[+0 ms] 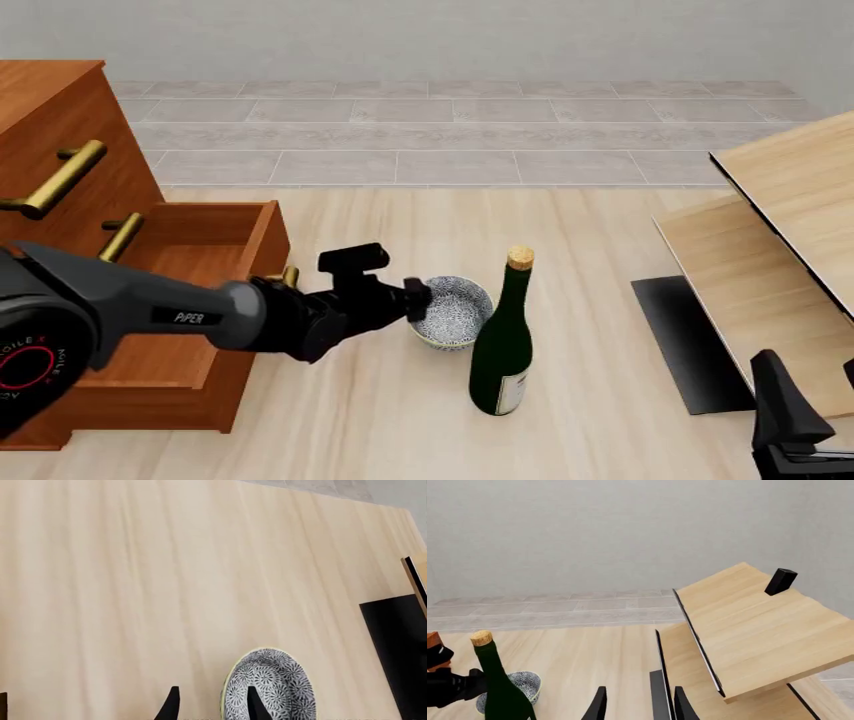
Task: Put the bowl on top of the cabinet.
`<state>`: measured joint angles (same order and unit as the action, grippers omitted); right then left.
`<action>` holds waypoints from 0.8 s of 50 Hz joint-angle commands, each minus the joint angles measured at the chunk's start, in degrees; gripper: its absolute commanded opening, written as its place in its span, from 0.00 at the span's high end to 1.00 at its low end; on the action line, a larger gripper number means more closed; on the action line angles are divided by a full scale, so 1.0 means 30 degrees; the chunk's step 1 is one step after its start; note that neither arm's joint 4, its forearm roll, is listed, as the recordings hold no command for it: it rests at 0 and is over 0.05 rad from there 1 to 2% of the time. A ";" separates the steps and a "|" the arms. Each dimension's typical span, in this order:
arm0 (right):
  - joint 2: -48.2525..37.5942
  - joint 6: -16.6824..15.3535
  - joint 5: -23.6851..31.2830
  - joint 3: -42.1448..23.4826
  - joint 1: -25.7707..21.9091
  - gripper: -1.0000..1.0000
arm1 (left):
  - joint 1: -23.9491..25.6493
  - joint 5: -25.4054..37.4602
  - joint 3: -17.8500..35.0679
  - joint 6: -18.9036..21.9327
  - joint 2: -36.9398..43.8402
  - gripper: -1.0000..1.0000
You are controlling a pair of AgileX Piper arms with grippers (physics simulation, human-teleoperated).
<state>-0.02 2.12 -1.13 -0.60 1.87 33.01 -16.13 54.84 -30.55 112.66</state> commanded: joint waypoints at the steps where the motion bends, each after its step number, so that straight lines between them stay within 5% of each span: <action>1: 0.0000 0.0040 -0.0046 0.0040 0.0029 0.00 | 0.0228 -0.0163 -0.0052 -0.0081 0.0131 0.00; 40: -0.0001 -0.0014 -0.0037 0.0066 -0.0065 0.00 | 0.0706 -0.0841 -0.0306 -0.0326 0.0655 0.00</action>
<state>-0.02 2.02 -1.25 -0.38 1.69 34.66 -17.98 54.31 -31.26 114.48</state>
